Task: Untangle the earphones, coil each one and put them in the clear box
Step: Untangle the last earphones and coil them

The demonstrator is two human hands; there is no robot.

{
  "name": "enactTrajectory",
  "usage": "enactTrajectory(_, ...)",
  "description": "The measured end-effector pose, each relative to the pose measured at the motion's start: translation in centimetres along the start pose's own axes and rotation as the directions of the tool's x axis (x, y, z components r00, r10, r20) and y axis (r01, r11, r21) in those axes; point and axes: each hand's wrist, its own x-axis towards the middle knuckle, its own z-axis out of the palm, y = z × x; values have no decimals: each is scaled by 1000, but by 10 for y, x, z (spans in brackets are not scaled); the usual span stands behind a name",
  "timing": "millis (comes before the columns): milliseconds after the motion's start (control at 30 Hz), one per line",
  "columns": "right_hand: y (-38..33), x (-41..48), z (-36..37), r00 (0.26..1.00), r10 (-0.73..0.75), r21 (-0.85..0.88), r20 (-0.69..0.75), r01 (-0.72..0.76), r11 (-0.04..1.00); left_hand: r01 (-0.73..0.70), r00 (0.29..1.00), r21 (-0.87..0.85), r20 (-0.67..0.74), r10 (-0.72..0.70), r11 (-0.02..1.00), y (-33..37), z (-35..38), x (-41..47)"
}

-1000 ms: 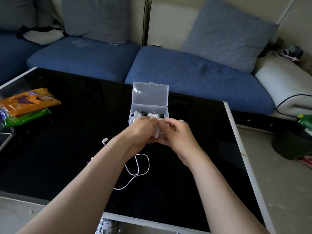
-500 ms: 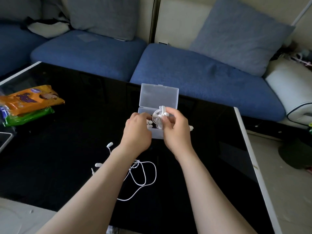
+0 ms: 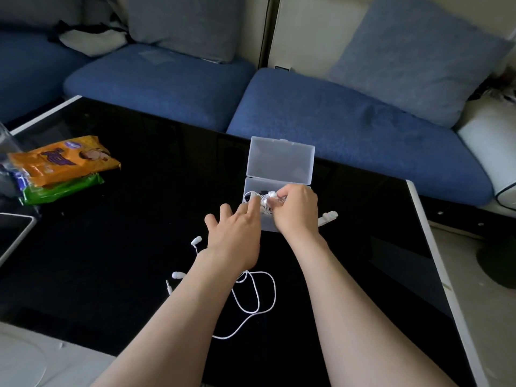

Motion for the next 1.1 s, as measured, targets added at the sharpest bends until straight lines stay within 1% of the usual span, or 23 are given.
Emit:
enactTrajectory(100, -5, -4, -3, 999, 51, -57, -14, -52, 997, -13, 1000, 8, 2, 13, 1000, 0, -1, 1)
enactTrajectory(200, -6, -8, -6, 998, 54, -52, -18, -55, 997, -26, 1000, -16, 7, 26, 1000, -2, -7, 2)
enactTrajectory(267, -5, -11, -6, 1000, 5, -88, 10, -4, 996, -54, 998, -61, -43, 51, 997, -3, -13, 2)
enactTrajectory(367, -4, -18, -5, 991, -118, -310, 58, 131, 942, -104, 985, -143, -152, 82, 984, -6, -22, 1)
enactTrajectory(400, -4, -23, -7, 988, -136, -373, 73, 154, 915, -93, 985, -158, -156, 68, 983, -7, -23, -1)
enactTrajectory(467, -5, -34, -11, 981, -175, -422, 81, 193, 886, -24, 992, -165, -124, 4, 986, -10, -25, -3)
enactTrajectory(500, -4, -40, -14, 975, -216, -410, 59, 221, 885, 25, 994, -153, -101, -41, 988, -11, -25, -5)
enactTrajectory(567, -4, -57, -18, 948, -311, -321, -62, 277, 906, 106, 993, -103, -46, -111, 989, -14, -24, -9)
enactTrajectory(600, -4, -66, -20, 947, -310, -258, -78, 282, 924, 127, 992, -74, -9, -128, 989, -15, -23, -11)
enactTrajectory(633, -5, -75, -21, 966, -258, -195, -6, 252, 948, 135, 991, -51, 32, -133, 990, -17, -22, -15)
enactTrajectory(667, -6, -82, -21, 980, -156, -130, 123, 172, 977, 132, 989, -39, 79, -129, 990, -19, -21, -18)
enactTrajectory(700, -6, -92, -21, 956, -36, -100, 291, 68, 993, 120, 985, -36, 131, -115, 992, -21, -19, -21)
enactTrajectory(733, -4, -100, -18, 911, 44, -95, 410, -5, 996, 107, 976, -33, 194, -99, 994, -25, -17, -22)
enactTrajectory(767, -1, -109, -18, 867, 91, -116, 489, -38, 993, 84, 959, -21, 274, -75, 996, -27, -16, -26)
enactTrajectory(800, 2, -117, -16, 843, 120, -161, 524, -40, 986, 51, 935, 4, 352, -49, 999, -29, -14, -29)
enactTrajectory(833, 6, -124, -13, 839, 127, -213, 529, -14, 977, 9, 912, 39, 411, -24, 999, -30, -10, -32)
enactTrajectory(867, 10, -129, -9, 845, 126, -247, 520, 7, 969, -32, 899, 60, 439, 2, 998, -31, -6, -34)
enactTrajectory(900, 13, -134, -9, 861, 127, -267, 492, 10, 964, -45, 896, 61, 443, 14, 997, -32, -7, -40)
enactTrajectory(967, 16, -136, -13, 890, 143, -259, 432, -29, 965, -15, 910, 22, 414, 5, 1000, -33, -7, -48)
enactTrajectory(1033, 18, -133, -25, 914, 154, -133, 376, -111, 985, 22, 935, -43, 354, -6, 999, -33, -8, -50)
enactTrajectory(1100, 16, -132, -45, 942, 156, 76, 297, -186, 980, 60, 963, -192, 271, -6, 980, -29, -14, -51)
